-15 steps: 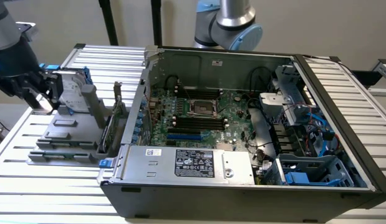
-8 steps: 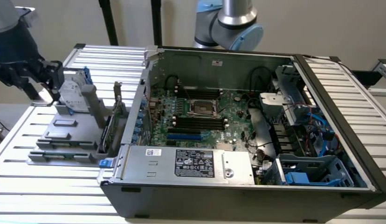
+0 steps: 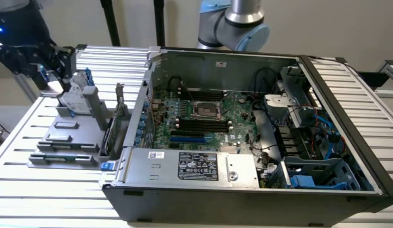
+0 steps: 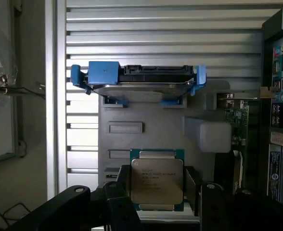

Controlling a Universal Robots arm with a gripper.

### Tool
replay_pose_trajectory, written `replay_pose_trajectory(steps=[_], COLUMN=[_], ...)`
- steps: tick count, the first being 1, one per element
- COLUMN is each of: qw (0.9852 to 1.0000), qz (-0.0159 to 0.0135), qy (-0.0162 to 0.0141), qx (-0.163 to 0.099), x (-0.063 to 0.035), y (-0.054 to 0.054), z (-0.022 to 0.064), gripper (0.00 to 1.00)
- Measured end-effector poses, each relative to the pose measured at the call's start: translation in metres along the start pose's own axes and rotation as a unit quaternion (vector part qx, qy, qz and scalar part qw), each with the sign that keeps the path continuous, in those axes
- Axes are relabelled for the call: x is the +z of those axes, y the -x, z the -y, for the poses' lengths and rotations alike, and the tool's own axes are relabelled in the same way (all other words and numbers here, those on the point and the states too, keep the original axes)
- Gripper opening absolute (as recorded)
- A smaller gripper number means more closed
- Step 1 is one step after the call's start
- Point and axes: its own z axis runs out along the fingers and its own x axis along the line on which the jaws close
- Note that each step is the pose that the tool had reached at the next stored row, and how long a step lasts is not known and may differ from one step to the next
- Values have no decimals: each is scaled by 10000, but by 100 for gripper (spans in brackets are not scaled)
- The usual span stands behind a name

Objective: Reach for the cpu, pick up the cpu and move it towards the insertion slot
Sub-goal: 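Pick up the cpu and move it towards the insertion slot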

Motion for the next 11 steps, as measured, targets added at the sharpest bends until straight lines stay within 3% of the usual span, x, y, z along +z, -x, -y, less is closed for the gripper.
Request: replay_pose_trajectory(steps=[3, 11], qw=[10000, 10000], qz=[-16, -32], qy=[7, 50], qx=[1, 1], x=[-89, -196], y=[133, 494], z=[-6, -14], gripper=[55, 55])
